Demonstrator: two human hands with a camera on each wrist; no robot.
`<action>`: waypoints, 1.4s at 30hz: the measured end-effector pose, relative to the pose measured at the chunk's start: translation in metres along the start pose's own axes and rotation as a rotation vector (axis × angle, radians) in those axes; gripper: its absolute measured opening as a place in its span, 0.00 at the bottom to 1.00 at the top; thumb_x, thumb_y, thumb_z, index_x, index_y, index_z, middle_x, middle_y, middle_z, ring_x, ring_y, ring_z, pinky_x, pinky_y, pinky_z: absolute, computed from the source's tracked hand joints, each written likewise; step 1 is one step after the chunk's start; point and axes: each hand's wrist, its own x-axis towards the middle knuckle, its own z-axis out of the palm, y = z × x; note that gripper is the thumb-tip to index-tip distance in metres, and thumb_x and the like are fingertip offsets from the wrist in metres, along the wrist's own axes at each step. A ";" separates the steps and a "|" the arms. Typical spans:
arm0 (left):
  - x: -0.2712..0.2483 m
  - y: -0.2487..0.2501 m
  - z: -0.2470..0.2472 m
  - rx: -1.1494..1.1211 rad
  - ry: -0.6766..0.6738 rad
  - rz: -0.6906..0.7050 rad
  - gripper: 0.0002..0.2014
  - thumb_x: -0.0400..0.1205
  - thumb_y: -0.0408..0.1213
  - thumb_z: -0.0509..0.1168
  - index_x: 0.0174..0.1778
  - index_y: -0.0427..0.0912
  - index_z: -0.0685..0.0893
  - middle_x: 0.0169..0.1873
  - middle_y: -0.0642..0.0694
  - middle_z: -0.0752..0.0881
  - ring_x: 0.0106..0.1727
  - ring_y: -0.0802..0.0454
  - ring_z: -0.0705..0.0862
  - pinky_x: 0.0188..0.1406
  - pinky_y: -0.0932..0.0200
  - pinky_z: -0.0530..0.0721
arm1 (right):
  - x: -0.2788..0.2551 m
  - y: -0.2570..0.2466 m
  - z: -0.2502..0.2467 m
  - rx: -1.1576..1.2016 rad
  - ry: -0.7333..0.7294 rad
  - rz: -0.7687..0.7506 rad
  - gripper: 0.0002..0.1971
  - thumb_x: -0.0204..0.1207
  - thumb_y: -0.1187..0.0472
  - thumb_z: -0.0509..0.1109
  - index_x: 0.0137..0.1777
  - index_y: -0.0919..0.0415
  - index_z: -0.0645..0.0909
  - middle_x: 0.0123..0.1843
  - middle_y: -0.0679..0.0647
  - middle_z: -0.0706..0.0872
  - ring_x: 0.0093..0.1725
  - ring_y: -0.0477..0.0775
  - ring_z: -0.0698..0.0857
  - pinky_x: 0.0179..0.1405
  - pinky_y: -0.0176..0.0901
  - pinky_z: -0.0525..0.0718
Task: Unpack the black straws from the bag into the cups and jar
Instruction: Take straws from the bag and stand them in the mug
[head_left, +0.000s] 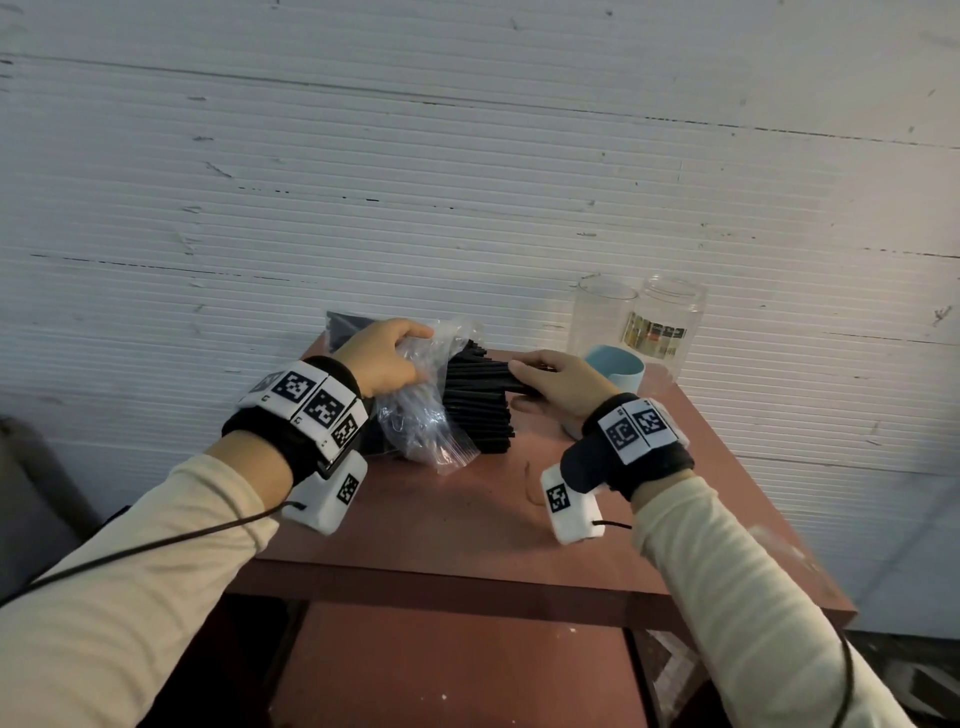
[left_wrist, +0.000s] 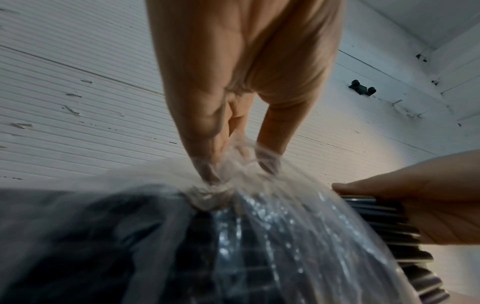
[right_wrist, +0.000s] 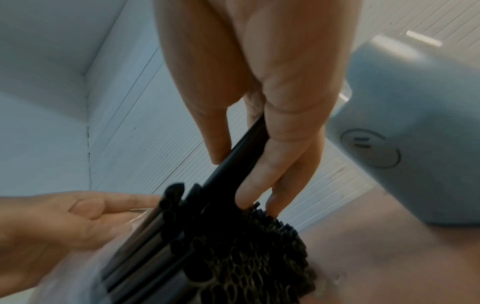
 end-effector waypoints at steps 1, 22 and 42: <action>0.000 0.000 0.000 0.003 -0.001 0.000 0.30 0.77 0.31 0.74 0.74 0.49 0.75 0.78 0.43 0.72 0.80 0.48 0.68 0.72 0.56 0.69 | 0.001 0.000 0.004 0.027 0.010 -0.004 0.06 0.81 0.67 0.68 0.55 0.67 0.81 0.54 0.63 0.83 0.48 0.53 0.86 0.44 0.39 0.90; 0.005 0.085 0.049 0.260 -0.135 0.365 0.36 0.70 0.54 0.78 0.73 0.52 0.73 0.70 0.51 0.78 0.70 0.53 0.77 0.62 0.62 0.72 | -0.052 -0.034 -0.068 -0.338 0.188 -0.299 0.05 0.79 0.67 0.70 0.48 0.60 0.87 0.48 0.60 0.89 0.46 0.58 0.91 0.51 0.47 0.90; 0.004 0.165 0.084 -0.120 -0.222 0.521 0.19 0.80 0.47 0.70 0.29 0.48 0.70 0.20 0.59 0.75 0.20 0.66 0.74 0.21 0.77 0.69 | -0.127 -0.114 -0.100 -0.296 0.336 -0.830 0.21 0.77 0.70 0.70 0.66 0.50 0.77 0.67 0.47 0.80 0.62 0.49 0.85 0.60 0.39 0.83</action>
